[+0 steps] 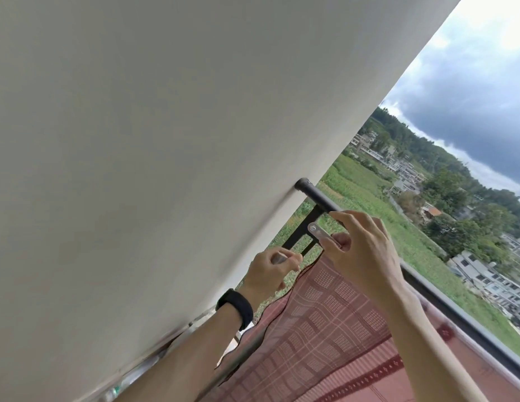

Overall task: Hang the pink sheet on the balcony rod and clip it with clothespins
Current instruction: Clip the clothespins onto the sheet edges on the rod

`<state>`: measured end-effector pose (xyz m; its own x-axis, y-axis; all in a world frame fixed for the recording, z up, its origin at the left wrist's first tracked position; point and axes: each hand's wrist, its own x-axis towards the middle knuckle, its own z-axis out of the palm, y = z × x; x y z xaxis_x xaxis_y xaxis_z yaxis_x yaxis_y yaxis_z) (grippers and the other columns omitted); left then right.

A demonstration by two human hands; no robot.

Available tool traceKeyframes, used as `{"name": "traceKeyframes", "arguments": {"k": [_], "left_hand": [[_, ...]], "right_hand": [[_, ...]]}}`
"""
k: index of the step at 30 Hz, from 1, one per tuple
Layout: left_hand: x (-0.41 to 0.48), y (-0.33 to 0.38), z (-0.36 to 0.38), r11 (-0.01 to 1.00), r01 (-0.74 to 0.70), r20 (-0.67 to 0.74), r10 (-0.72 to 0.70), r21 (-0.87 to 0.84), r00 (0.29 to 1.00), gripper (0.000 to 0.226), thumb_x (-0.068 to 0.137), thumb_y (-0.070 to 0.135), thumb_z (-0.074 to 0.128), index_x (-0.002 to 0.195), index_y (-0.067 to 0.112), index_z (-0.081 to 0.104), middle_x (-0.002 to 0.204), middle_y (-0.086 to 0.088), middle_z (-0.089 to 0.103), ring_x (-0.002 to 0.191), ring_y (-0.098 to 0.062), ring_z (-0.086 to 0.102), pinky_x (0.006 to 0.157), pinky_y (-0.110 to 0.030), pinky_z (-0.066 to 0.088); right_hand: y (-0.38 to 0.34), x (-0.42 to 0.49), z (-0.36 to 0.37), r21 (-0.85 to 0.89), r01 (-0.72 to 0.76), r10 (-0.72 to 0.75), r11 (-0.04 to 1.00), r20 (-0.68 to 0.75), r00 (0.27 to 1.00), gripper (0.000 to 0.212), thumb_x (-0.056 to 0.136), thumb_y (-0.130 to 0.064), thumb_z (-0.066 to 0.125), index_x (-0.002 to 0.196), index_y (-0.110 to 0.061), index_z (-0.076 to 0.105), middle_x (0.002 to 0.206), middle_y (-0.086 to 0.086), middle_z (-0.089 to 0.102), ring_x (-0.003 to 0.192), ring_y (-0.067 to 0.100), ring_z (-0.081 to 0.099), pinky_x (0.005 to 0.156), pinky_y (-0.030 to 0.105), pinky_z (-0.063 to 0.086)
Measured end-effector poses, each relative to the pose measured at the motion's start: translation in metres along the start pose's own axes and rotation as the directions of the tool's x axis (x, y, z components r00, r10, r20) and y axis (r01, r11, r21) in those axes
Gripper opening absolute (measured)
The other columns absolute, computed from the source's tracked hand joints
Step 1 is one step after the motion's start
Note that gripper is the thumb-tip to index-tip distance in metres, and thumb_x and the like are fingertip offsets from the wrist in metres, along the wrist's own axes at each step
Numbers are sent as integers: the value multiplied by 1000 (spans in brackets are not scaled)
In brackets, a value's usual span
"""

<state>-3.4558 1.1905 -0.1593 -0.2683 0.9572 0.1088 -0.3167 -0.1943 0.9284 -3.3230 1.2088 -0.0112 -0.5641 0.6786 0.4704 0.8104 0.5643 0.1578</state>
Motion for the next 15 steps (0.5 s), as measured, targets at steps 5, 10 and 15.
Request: {"name": "traceKeyframes", "arguments": {"k": [5, 10, 15], "left_hand": [[-39, -64, -29, 841, 358, 40, -375, -406, 926, 23, 95, 24, 50, 85, 8, 63, 79, -9, 54, 69, -21, 57, 71, -37, 46], [-94, -138, -41, 877, 435, 48, -435, -203, 899, 26, 93, 27, 61, 110, 8, 68, 93, -10, 71, 80, -8, 70, 79, -24, 54], [-112, -202, -60, 759, 620, -53, -640, -199, 767, 28, 86, 32, 70, 108, 15, 72, 98, -5, 71, 87, -16, 64, 65, -18, 51]], "right_hand": [[-44, -107, 72, 553, -167, 112, 816, 132, 985, 20, 89, -36, 72, 108, -31, 68, 105, -19, 65, 93, 0, 62, 81, 22, 52], [-65, -179, 168, 587, -679, 179, 441, 684, 708, 32, 84, -48, 73, 113, -35, 64, 104, -19, 71, 93, -4, 66, 84, 25, 56], [-54, -216, 224, 491, -768, 187, 410, 779, 598, 15, 90, -30, 73, 105, -33, 71, 90, -12, 76, 84, 6, 71, 77, 27, 58]]}}
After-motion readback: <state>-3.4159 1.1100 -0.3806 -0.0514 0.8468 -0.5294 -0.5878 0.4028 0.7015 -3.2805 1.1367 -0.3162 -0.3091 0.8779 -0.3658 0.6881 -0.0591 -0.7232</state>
